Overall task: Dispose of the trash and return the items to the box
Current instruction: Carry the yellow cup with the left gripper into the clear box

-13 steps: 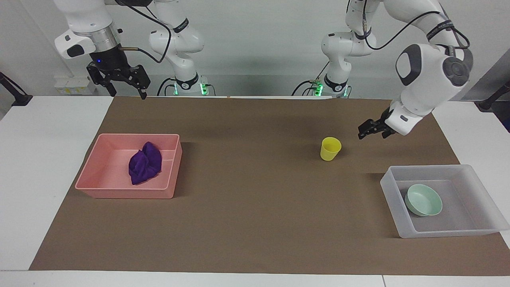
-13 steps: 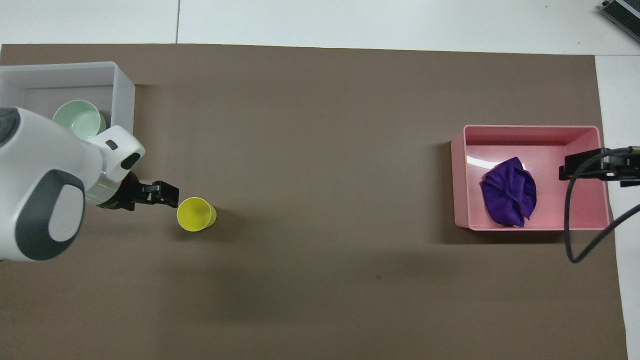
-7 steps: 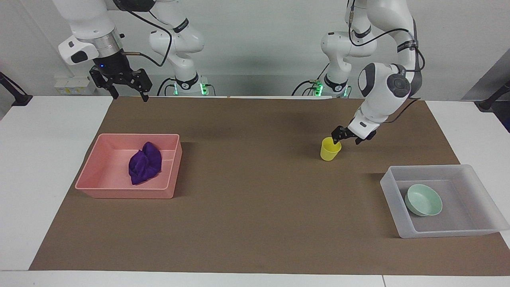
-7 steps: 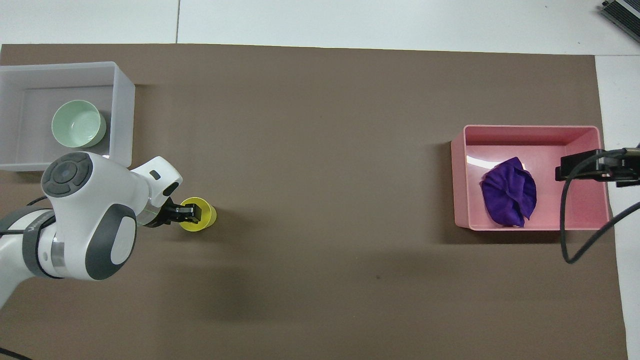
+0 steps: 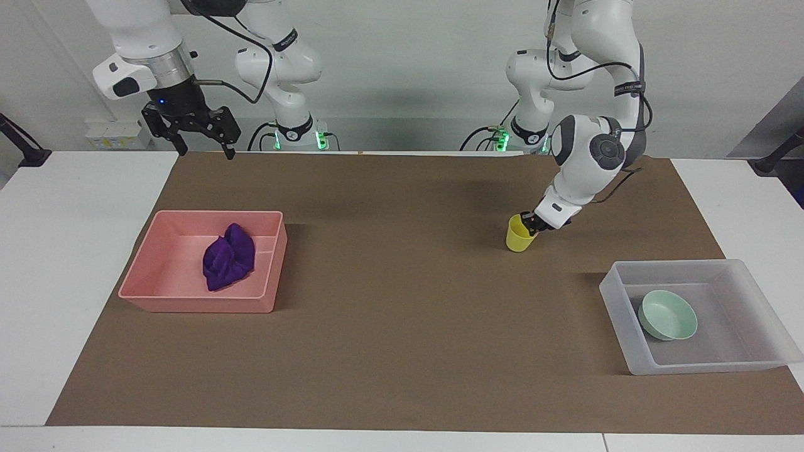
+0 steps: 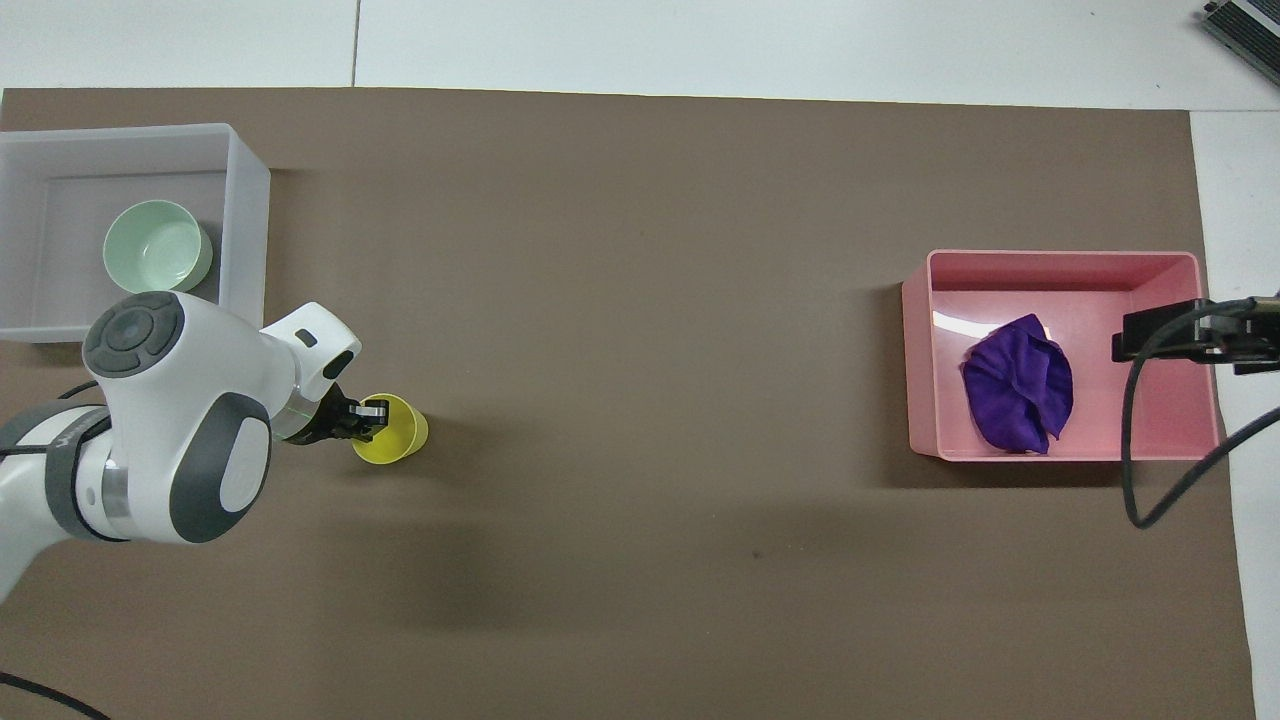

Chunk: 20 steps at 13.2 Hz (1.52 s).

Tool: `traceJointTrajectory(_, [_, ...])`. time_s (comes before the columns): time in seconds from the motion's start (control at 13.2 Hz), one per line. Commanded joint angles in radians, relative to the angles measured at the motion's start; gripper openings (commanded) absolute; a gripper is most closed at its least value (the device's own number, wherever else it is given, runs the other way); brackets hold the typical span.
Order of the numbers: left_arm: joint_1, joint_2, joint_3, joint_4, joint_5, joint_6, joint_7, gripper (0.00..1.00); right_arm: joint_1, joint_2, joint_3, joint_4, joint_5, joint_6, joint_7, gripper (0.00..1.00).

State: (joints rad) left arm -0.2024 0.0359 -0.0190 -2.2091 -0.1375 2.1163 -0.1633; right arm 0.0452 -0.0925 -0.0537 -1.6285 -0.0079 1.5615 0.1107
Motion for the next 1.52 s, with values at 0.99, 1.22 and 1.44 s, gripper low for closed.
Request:
traceJointTrajectory(0.99, [0.451, 0.363, 0.013, 0.848, 0.007, -0.305, -0.012, 0.00, -0.015, -0.030, 0.003, -0.044, 0.009, 0.034, -0.025, 1.00])
traceJointTrajectory(1.22, [0.469, 0.456, 0.013, 0.844, 0.009, -0.222, 0.010, 0.00, -0.010, -0.030, 0.005, -0.044, 0.009, 0.032, -0.023, 1.00])
traceJointTrajectory(1.44, [0.456, 0.513, 0.013, 0.842, 0.007, -0.199, 0.004, 0.00, -0.011, -0.030, 0.003, -0.045, 0.009, 0.034, -0.023, 1.00])
